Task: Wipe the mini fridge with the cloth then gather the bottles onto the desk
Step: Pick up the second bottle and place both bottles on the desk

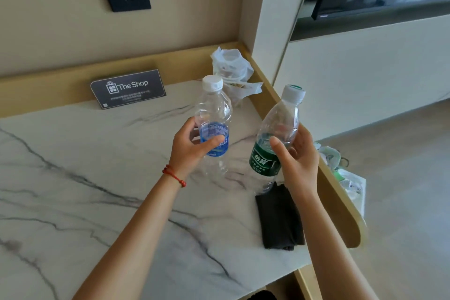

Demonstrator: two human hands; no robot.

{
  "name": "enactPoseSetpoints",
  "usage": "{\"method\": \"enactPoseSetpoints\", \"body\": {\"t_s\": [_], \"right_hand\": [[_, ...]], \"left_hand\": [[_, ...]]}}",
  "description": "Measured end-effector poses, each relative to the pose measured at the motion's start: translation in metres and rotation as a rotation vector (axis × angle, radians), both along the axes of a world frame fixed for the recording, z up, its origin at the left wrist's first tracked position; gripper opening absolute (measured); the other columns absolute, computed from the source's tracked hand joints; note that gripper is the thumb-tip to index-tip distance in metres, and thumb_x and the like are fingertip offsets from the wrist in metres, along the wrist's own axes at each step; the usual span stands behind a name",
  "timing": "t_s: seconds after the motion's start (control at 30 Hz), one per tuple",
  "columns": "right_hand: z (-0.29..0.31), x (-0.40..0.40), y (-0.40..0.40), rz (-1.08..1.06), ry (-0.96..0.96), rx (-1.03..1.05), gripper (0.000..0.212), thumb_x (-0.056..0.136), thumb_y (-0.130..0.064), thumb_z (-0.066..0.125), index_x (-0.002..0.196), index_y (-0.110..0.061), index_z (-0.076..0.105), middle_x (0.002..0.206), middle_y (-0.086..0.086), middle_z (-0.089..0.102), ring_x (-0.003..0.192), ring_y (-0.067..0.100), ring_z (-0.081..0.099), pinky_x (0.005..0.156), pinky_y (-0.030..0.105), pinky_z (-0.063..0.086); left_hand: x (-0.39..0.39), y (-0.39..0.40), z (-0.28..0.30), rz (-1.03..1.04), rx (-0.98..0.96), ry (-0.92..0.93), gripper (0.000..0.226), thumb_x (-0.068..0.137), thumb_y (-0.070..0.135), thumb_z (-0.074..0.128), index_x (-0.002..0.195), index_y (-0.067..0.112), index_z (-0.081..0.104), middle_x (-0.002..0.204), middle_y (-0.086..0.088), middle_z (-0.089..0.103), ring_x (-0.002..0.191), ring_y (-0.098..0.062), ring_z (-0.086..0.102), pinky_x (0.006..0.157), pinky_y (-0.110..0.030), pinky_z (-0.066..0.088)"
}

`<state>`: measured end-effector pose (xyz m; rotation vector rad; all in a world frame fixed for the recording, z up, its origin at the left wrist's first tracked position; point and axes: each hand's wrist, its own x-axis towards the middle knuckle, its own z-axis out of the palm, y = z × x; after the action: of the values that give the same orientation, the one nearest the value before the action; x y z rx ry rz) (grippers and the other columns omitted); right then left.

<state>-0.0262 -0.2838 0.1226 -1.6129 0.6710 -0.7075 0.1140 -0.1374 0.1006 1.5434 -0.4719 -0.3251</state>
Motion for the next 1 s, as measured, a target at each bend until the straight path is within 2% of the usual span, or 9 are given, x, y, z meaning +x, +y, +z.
{"method": "enactPoseSetpoints", "body": {"t_s": [0.1,0.2,0.3,0.47,0.57,0.67,0.77,0.87,1.0], "right_hand": [[-0.006,0.010,-0.006,-0.052,0.028,-0.053,0.062,0.071,-0.032,0.074,0.127,-0.024,0.047,0.119,0.000,0.061,0.107,0.011,0.060,0.094,0.044,0.049],[-0.011,0.018,-0.006,-0.101,0.031,-0.102,0.067,0.071,-0.036,0.071,0.130,-0.020,0.044,0.123,-0.001,0.058,0.109,0.007,0.057,0.096,0.037,0.049],[-0.018,0.028,-0.006,-0.125,0.037,-0.161,0.074,0.069,-0.044,0.066,0.133,-0.019,0.041,0.127,0.000,0.055,0.113,0.007,0.054,0.097,0.031,0.046],[-0.030,0.042,-0.011,-0.139,0.044,-0.208,0.072,0.073,-0.036,0.070,0.135,-0.016,0.038,0.131,0.004,0.053,0.118,0.011,0.051,0.099,0.027,0.045],[-0.034,0.049,-0.016,-0.147,0.049,-0.198,0.073,0.074,-0.025,0.073,0.136,-0.014,0.037,0.132,0.005,0.052,0.119,0.012,0.051,0.099,0.024,0.044],[-0.036,0.054,-0.018,-0.146,0.040,-0.202,0.075,0.072,-0.029,0.072,0.136,-0.013,0.037,0.134,0.006,0.051,0.120,0.014,0.050,0.100,0.023,0.043],[-0.038,0.057,-0.020,-0.137,0.042,-0.185,0.077,0.071,-0.031,0.071,0.137,-0.015,0.035,0.134,0.006,0.050,0.121,0.015,0.050,0.100,0.027,0.044],[-0.041,0.059,-0.021,-0.132,0.051,-0.184,0.078,0.071,-0.030,0.073,0.137,-0.016,0.034,0.134,0.008,0.050,0.122,0.016,0.050,0.100,0.028,0.044],[-0.041,0.059,-0.020,-0.135,0.051,-0.193,0.080,0.070,-0.036,0.072,0.137,-0.016,0.034,0.135,0.007,0.050,0.122,0.015,0.050,0.101,0.036,0.045]], "left_hand": [[0.015,-0.016,-0.004,-0.041,0.008,-0.013,0.060,0.053,0.041,0.073,0.107,0.020,0.059,0.098,0.010,0.065,0.087,0.001,0.063,0.068,-0.011,0.048],[0.029,-0.030,-0.009,-0.076,0.029,-0.047,0.067,0.053,0.040,0.073,0.113,0.014,0.058,0.100,0.016,0.063,0.088,0.006,0.062,0.070,-0.009,0.046],[0.041,-0.039,-0.017,-0.106,0.069,-0.068,0.071,0.055,0.043,0.074,0.118,0.013,0.058,0.105,0.018,0.062,0.094,0.000,0.062,0.074,-0.013,0.048],[0.056,-0.049,-0.024,-0.142,0.084,-0.056,0.069,0.055,0.041,0.075,0.117,0.018,0.057,0.108,0.016,0.061,0.096,0.002,0.061,0.079,-0.016,0.049],[0.062,-0.054,-0.025,-0.158,0.080,-0.051,0.062,0.054,0.040,0.076,0.111,0.029,0.056,0.107,0.016,0.061,0.097,0.002,0.061,0.082,-0.019,0.050],[0.066,-0.057,-0.024,-0.181,0.074,-0.060,0.058,0.054,0.040,0.075,0.108,0.033,0.055,0.106,0.017,0.061,0.095,0.004,0.061,0.080,-0.016,0.049],[0.068,-0.059,-0.025,-0.196,0.075,-0.068,0.060,0.055,0.039,0.075,0.110,0.030,0.055,0.105,0.017,0.061,0.095,0.006,0.060,0.080,-0.014,0.049],[0.070,-0.059,-0.028,-0.198,0.086,-0.077,0.059,0.055,0.040,0.075,0.110,0.034,0.054,0.107,0.016,0.061,0.098,0.004,0.060,0.083,-0.018,0.050],[0.071,-0.059,-0.030,-0.194,0.098,-0.098,0.059,0.056,0.041,0.075,0.111,0.035,0.053,0.109,0.014,0.061,0.101,-0.002,0.060,0.086,-0.024,0.051]]}}
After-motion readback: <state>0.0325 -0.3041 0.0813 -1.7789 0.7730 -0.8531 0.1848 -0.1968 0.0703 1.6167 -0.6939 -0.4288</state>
